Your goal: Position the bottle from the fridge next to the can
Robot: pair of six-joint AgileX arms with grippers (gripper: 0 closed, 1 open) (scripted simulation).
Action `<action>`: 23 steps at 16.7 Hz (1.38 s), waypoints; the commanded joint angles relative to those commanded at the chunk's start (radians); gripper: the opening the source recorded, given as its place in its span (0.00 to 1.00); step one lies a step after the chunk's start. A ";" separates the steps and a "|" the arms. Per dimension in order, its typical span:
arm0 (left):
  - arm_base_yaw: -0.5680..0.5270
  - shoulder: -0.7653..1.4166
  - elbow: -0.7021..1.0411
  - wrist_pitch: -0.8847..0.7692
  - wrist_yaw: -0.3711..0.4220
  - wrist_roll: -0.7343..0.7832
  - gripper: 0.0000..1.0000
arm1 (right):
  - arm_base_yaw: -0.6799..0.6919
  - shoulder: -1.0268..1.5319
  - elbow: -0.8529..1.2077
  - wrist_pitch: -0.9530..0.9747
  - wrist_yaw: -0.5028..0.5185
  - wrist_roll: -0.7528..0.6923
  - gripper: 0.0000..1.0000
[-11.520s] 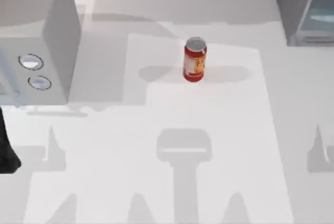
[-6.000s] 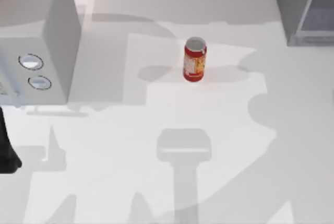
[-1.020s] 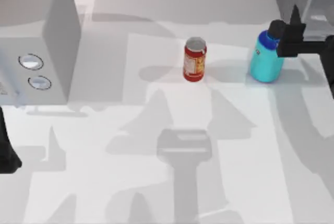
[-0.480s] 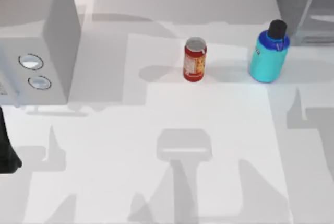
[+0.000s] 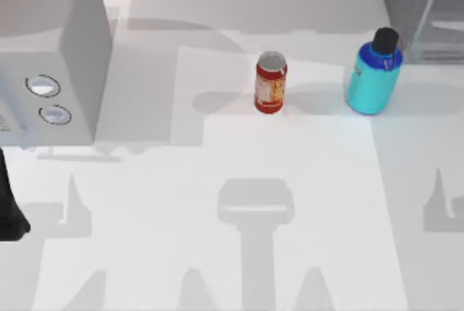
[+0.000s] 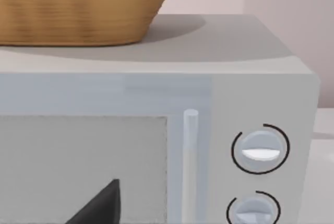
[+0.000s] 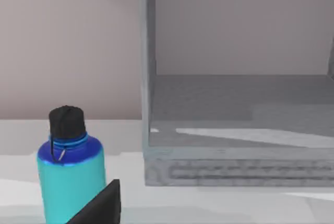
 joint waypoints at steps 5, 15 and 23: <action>0.000 0.000 0.000 0.000 0.000 0.000 1.00 | -0.017 -0.081 -0.030 -0.064 -0.019 -0.001 1.00; 0.000 0.000 0.000 0.000 0.000 0.000 1.00 | -0.015 -0.224 0.093 -0.288 -0.019 -0.003 1.00; 0.000 0.000 0.000 0.000 0.000 0.000 1.00 | -0.018 -0.599 0.401 -0.988 -0.019 -0.008 1.00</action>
